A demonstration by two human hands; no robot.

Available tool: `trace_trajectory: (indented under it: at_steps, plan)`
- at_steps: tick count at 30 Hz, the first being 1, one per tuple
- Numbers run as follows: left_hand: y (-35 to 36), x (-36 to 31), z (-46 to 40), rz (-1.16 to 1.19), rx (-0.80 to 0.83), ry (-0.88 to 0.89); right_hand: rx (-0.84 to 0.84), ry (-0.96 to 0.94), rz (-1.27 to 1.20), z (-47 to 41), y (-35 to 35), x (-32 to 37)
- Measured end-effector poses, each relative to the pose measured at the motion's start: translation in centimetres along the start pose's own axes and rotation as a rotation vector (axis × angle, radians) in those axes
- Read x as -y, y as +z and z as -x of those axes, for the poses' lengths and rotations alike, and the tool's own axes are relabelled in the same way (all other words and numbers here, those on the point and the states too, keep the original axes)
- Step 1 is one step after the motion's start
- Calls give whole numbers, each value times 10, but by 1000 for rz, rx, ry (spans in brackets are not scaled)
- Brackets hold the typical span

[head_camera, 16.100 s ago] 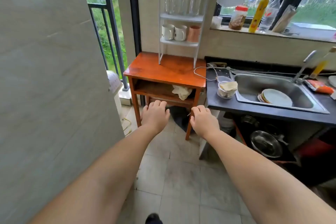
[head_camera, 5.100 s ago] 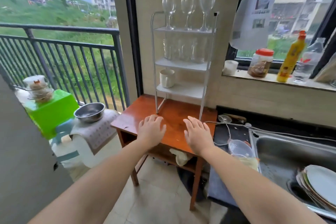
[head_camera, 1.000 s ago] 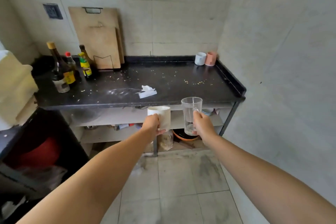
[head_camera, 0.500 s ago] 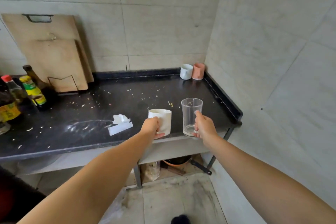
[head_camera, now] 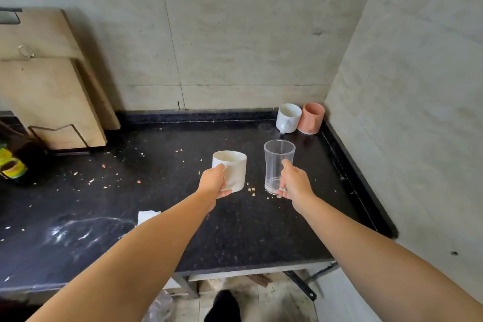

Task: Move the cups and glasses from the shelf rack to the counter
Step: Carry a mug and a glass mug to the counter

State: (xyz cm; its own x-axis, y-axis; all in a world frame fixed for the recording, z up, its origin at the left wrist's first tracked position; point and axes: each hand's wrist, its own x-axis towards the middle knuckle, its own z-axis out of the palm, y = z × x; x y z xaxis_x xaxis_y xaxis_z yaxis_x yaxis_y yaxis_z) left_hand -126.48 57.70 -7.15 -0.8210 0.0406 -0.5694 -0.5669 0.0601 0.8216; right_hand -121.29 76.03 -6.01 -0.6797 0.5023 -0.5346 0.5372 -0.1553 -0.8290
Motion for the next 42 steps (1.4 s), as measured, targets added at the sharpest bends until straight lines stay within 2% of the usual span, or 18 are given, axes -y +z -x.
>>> trace_trajectory:
  at_steps: [10, 21, 29, 35, 42]
  plan:
    - [27, -60, -133, -73, 56, -38, -72, 106, -59, -124, 58, 48]
    - [88, -86, -221, 17, 30, -15, -61, 14, -169, -231, 91, 89]
    - [114, -85, -248, 52, -27, -38, -87, -114, -136, -262, 97, 82]
    - [125, -90, -266, 52, 38, -48, -138, -182, -120, -275, 97, 76]
    - [122, -74, -278, -17, 70, -91, -38, -247, -49, -276, 95, 70]
